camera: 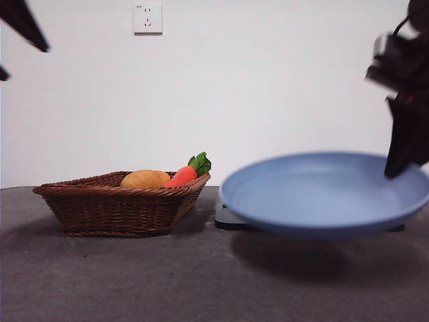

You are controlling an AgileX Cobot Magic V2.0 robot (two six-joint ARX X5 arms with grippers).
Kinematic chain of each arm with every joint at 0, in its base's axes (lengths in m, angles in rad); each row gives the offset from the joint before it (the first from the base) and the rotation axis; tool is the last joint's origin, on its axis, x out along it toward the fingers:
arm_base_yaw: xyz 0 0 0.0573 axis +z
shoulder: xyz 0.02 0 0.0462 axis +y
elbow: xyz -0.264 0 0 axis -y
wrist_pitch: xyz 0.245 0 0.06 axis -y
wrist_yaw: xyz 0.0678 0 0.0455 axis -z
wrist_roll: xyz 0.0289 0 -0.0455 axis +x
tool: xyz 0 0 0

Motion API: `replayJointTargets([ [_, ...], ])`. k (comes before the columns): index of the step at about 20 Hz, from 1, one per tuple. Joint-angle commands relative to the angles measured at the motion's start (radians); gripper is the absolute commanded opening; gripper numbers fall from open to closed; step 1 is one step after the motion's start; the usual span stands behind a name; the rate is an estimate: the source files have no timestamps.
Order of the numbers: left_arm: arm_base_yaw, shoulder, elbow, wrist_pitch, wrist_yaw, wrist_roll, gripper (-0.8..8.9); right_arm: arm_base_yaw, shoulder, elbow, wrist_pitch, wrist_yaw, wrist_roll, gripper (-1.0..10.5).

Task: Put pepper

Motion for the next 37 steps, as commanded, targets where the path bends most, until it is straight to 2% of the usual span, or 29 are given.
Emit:
replayJointTargets([
  [1, -0.046, 0.143, 0.092, 0.011, -0.083, -0.025, 3.48, -0.018, -0.060, 0.013, -0.013, -0.001, 0.010, 0.1],
  [7, -0.136, 0.534, 0.340, -0.008, -0.248, -0.038, 3.48, -0.050, -0.254, 0.014, -0.035, -0.003, 0.018, 0.1],
  [14, -0.169, 0.828, 0.495, -0.019, -0.295, -0.111, 3.48, -0.049, -0.350, 0.014, -0.048, -0.005, 0.035, 0.1],
  [26, -0.174, 0.974, 0.495, 0.021, -0.334, -0.156, 3.48, -0.049, -0.349, 0.014, -0.064, -0.006, 0.023, 0.1],
  [30, -0.174, 0.975, 0.495, 0.034, -0.332, -0.159, 2.51, -0.049, -0.349, 0.014, -0.065, -0.006, 0.017, 0.1],
  [34, -0.174, 0.985, 0.495, 0.026, -0.326, -0.166, 2.51, -0.049, -0.349, 0.014, -0.065, -0.010, 0.017, 0.1],
  [37, -0.174, 0.990, 0.495, 0.007, -0.332, -0.167, 2.43, -0.049, -0.349, 0.014, -0.065, -0.054, 0.016, 0.1],
])
